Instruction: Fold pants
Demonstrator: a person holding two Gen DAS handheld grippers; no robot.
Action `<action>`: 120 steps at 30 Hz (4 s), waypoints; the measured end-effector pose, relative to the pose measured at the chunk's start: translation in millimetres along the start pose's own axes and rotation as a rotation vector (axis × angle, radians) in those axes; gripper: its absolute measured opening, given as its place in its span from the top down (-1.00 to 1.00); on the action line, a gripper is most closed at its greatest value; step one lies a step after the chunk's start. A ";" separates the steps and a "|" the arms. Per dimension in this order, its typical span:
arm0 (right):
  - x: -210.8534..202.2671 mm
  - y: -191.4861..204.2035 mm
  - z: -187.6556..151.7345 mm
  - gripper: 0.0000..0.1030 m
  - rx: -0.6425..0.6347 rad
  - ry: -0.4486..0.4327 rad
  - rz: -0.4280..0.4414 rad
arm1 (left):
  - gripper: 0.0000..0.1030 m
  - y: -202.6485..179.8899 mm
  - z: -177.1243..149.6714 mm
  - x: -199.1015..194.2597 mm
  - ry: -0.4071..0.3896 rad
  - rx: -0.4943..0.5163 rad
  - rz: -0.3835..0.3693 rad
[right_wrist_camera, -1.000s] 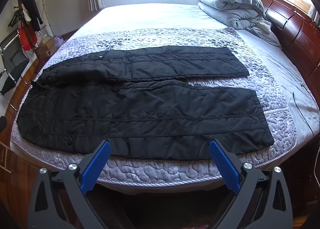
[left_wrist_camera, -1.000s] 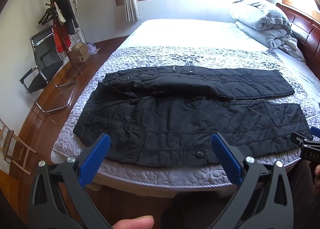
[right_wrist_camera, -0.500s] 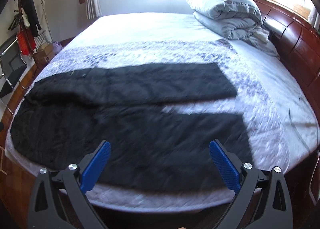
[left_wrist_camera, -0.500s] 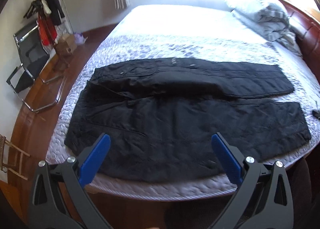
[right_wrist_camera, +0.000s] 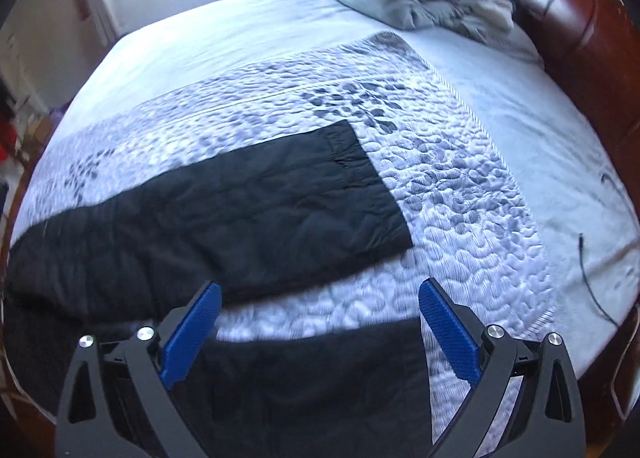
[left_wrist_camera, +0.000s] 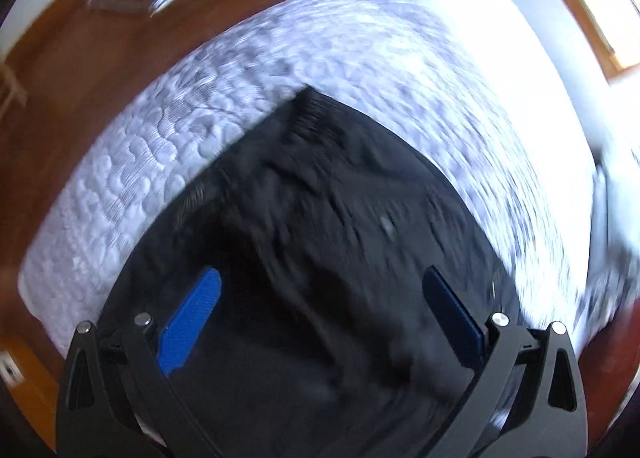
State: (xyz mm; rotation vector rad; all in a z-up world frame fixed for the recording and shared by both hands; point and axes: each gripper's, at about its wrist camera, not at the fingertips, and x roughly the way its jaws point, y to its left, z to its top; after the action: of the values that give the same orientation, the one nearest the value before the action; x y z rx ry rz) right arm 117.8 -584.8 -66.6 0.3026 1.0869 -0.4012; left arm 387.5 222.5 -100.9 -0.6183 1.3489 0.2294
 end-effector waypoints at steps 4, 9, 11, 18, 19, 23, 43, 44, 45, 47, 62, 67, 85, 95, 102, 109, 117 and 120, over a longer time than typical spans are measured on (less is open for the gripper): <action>18.5 0.1 9.6 -0.94 -0.002 0.000 -0.014 | -0.95 8.3 33.6 27.8 0.007 -0.032 0.054; 47.4 16.6 12.0 -0.93 -0.095 0.014 -0.047 | -0.95 -5.8 51.1 57.7 0.063 0.075 0.184; 59.6 23.6 11.6 -0.93 -0.133 0.034 -0.048 | -0.95 -11.3 52.7 66.6 0.084 0.097 0.189; 78.4 33.3 8.6 -0.93 -0.197 0.048 -0.070 | -0.60 -36.0 30.3 79.2 0.086 0.198 0.232; 79.1 32.8 8.5 -0.93 -0.201 0.044 -0.080 | -0.34 -40.8 27.2 78.3 0.092 0.203 0.216; 78.6 30.8 9.4 -0.93 -0.235 0.012 -0.139 | 0.28 -58.8 16.9 72.0 0.092 0.204 0.190; 160.6 -13.5 119.9 -0.93 -0.145 0.162 0.001 | 0.79 -53.4 15.4 63.5 0.031 0.321 0.185; 167.1 -8.2 123.5 -0.93 -0.152 0.170 0.006 | 0.79 -54.5 17.0 66.1 0.030 0.318 0.186; 171.4 -4.1 126.1 -0.93 -0.158 0.175 -0.002 | 0.79 -54.6 17.0 66.5 0.030 0.317 0.187; 182.5 2.5 131.8 -0.88 -0.175 0.188 -0.038 | 0.79 -55.1 16.7 66.4 0.030 0.321 0.191; 125.3 20.2 138.2 0.75 -0.234 0.077 -0.006 | 0.78 -57.7 -3.6 48.8 -0.104 0.303 0.182; 30.6 30.0 117.8 0.75 -0.302 -0.139 0.098 | 0.79 -60.0 -25.9 13.9 -0.204 0.334 0.111; -107.8 -93.5 -135.5 0.80 -0.084 -0.341 0.280 | 0.74 104.9 -189.1 -78.2 -0.274 0.287 -0.237; -61.8 -135.4 -236.6 -0.35 0.055 -0.096 0.242 | -0.60 189.7 -261.4 -77.8 -0.364 0.128 -0.199; -52.4 -148.3 -259.4 -0.56 0.060 0.004 0.097 | -0.87 204.2 -292.0 -101.9 -0.369 -0.036 -0.395; -72.7 -160.4 -254.8 -0.56 0.154 -0.075 0.103 | -0.91 152.8 -276.3 -77.8 -0.278 -0.023 -0.466; -89.2 -153.2 -250.9 -0.57 0.131 -0.110 0.110 | -0.88 182.9 -269.7 -28.3 -0.182 -0.225 -0.246; -86.4 -144.8 -246.1 -0.57 0.108 -0.109 0.120 | -0.88 195.3 -273.6 -19.1 -0.185 -0.248 -0.295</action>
State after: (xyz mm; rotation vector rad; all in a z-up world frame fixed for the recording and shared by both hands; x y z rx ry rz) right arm -178.1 -593.6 -102.3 0.4342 0.9372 -0.3655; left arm 57.0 239.1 -162.9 -0.9709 1.0437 0.2096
